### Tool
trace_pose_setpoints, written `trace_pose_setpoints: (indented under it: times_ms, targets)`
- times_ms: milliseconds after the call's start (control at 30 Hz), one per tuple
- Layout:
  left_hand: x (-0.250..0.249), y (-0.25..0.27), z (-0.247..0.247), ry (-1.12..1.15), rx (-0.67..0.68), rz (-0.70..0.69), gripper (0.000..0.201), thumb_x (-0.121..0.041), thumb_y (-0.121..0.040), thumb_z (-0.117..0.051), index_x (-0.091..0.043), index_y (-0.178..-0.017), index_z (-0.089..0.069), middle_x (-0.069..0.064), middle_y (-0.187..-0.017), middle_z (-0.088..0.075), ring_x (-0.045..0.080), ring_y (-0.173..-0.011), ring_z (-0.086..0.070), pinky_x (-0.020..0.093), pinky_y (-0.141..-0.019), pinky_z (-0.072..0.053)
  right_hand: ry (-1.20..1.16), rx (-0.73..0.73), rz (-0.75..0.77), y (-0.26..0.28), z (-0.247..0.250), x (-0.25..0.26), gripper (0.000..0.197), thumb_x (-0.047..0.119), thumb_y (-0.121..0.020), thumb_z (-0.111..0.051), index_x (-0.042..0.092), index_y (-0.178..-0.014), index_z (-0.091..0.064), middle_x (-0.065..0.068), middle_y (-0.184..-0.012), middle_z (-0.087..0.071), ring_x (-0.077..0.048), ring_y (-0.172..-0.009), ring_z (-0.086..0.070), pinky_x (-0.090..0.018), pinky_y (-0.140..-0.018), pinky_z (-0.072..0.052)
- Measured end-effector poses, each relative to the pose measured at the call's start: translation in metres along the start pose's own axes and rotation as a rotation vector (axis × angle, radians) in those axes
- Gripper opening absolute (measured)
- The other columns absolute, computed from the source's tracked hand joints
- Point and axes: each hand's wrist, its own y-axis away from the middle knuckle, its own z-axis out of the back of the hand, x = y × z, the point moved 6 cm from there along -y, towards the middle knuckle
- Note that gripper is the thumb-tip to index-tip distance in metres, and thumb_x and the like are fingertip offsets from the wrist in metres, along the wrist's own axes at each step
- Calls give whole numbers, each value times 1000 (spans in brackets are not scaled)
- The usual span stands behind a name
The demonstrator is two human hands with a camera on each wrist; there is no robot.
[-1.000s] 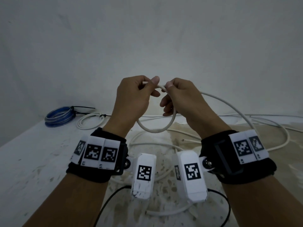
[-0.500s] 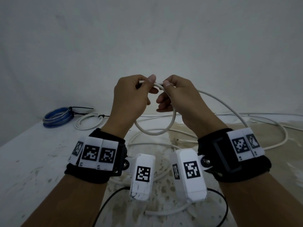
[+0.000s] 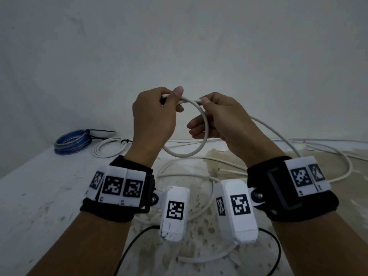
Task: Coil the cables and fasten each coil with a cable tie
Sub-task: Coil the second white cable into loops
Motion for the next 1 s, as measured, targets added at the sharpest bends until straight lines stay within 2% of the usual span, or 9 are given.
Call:
trace_pose_setpoints:
  times_ms: [133, 200, 300, 433, 500, 600, 700, 867, 1000]
  targets:
    - [-2, -1, 3, -55, 6, -67, 32, -42, -96, -56, -20, -81, -73, -17, -65, -66, -4, -62, -59, 14, -65, -40, 531, -165, 103, 1, 15, 14, 26, 43, -99, -48, 22, -109, -60, 1, -68, -72, -16, -64, -71, -39, -68, -60]
    - [-5, 0, 1, -51, 23, -111, 30, -41, -96, -57, -21, -81, -73, -17, -64, -67, -4, -62, -60, 11, -64, -39, 813, -341, 247, 4, 23, 29, 29, 49, -96, -52, 24, -97, -67, 12, -66, -59, -12, -72, -63, -29, -70, -45]
    - [-12, 1, -4, -34, 65, -176, 29, -41, -95, -58, -21, -81, -73, -16, -66, -68, -3, -64, -62, 11, -64, -40, 935, -471, 356, 11, 25, 40, 33, 55, -94, -53, 28, -94, -72, 15, -63, -47, -11, -73, -54, -25, -60, -30]
    - [-15, 5, -8, 8, 94, -219, 28, -41, -95, -58, -21, -85, -75, -15, -69, -70, 2, -67, -66, 18, -67, -47, 1065, -373, 397, 3, 16, 34, 41, 61, -95, -45, 32, -103, -73, 6, -103, -61, -19, -107, -52, -31, -78, -31]
    - [-15, 5, -7, 29, 93, -220, 28, -41, -95, -59, -21, -84, -74, -14, -69, -70, 3, -66, -67, 19, -67, -48, 997, -181, 360, -4, 11, 26, 43, 54, -99, -40, 26, -100, -72, 4, -101, -67, -18, -101, -59, -34, -84, -40]
    - [-12, 4, -8, 18, 112, -210, 27, -41, -95, -59, -22, -82, -72, -15, -68, -68, -1, -63, -64, 15, -63, -43, 688, 24, 272, -7, 9, 15, 37, 37, -103, -43, 15, -92, -69, 5, -79, -72, -11, -74, -69, -33, -80, -56]
    - [-10, 4, -11, 15, 124, -196, 26, -41, -94, -59, -22, -82, -72, -15, -68, -69, 1, -63, -64, 16, -62, -42, 468, 72, 181, -6, 12, 8, 34, 31, -104, -45, 13, -84, -66, 1, -70, -71, -16, -64, -69, -31, -73, -58]
    - [-12, 4, -10, 52, 119, -217, 28, -39, -94, -61, -17, -83, -74, -13, -70, -70, 4, -66, -67, 27, -67, -51, 268, 145, 121, -3, 9, 3, 36, 37, -102, -48, 9, -95, -69, -3, -70, -67, -17, -63, -65, -34, -75, -59]
    - [-10, 5, -12, 59, 128, -192, 28, -40, -94, -60, -19, -81, -74, -11, -67, -70, 3, -55, -58, 21, -57, -40, 147, 130, 66, -6, 6, -4, 34, 33, -103, -47, 12, -83, -64, 6, -55, -48, -12, -51, -48, -38, -69, -59]
